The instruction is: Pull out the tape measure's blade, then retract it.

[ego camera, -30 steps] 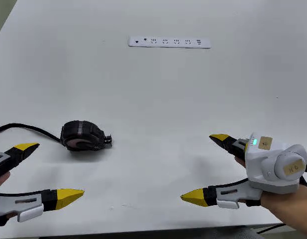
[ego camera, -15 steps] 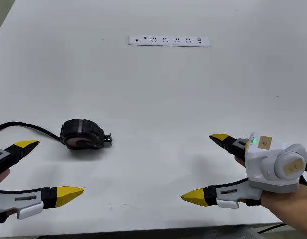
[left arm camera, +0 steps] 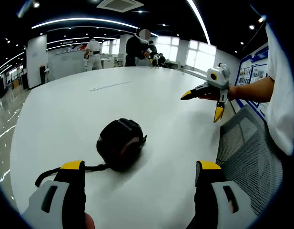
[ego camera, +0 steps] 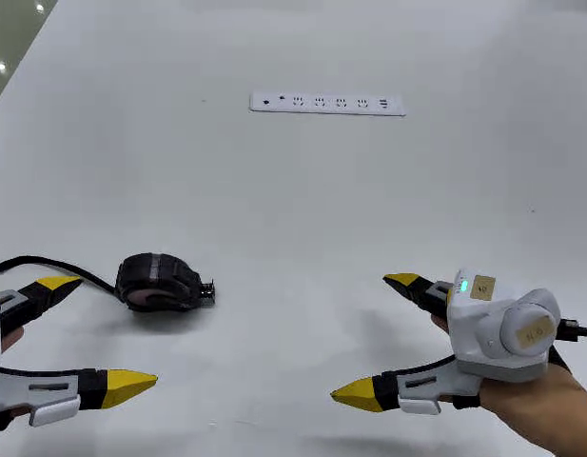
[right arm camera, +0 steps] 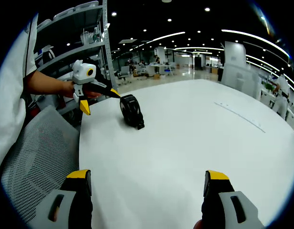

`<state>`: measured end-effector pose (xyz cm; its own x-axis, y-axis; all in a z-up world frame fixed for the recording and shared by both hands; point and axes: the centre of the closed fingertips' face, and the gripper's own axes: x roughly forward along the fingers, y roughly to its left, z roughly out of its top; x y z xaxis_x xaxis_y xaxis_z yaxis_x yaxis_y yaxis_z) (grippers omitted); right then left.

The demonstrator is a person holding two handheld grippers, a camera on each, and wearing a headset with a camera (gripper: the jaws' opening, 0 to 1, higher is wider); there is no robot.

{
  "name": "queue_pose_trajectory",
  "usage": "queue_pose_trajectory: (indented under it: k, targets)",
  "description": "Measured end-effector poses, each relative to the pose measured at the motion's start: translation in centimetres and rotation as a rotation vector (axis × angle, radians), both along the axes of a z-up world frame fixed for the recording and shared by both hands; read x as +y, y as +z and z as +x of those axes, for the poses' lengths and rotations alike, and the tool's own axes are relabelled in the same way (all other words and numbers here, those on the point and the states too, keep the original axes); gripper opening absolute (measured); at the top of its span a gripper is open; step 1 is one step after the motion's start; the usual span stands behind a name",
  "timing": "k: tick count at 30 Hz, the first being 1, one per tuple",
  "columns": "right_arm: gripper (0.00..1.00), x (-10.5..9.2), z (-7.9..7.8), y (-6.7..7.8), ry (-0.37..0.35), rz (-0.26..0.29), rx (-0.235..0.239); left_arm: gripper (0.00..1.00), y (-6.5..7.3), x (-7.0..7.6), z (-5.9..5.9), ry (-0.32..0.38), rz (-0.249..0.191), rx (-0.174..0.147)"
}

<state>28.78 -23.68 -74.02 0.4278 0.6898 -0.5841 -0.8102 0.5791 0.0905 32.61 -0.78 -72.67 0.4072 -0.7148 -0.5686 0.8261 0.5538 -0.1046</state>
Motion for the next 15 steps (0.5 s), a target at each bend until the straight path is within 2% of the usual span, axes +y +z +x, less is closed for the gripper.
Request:
queue_pose_trajectory:
  k: [7, 15]
  targets:
    - [0.97, 0.7, 0.9, -0.2, 0.033, -0.004, 0.001, 0.93, 0.1, 0.0, 1.3, -0.004, 0.003, 0.001]
    - [0.97, 1.4, 1.8, -0.4, 0.067, -0.009, 0.001, 0.93, -0.5, -0.4, 2.3, -0.051, 0.038, -0.001]
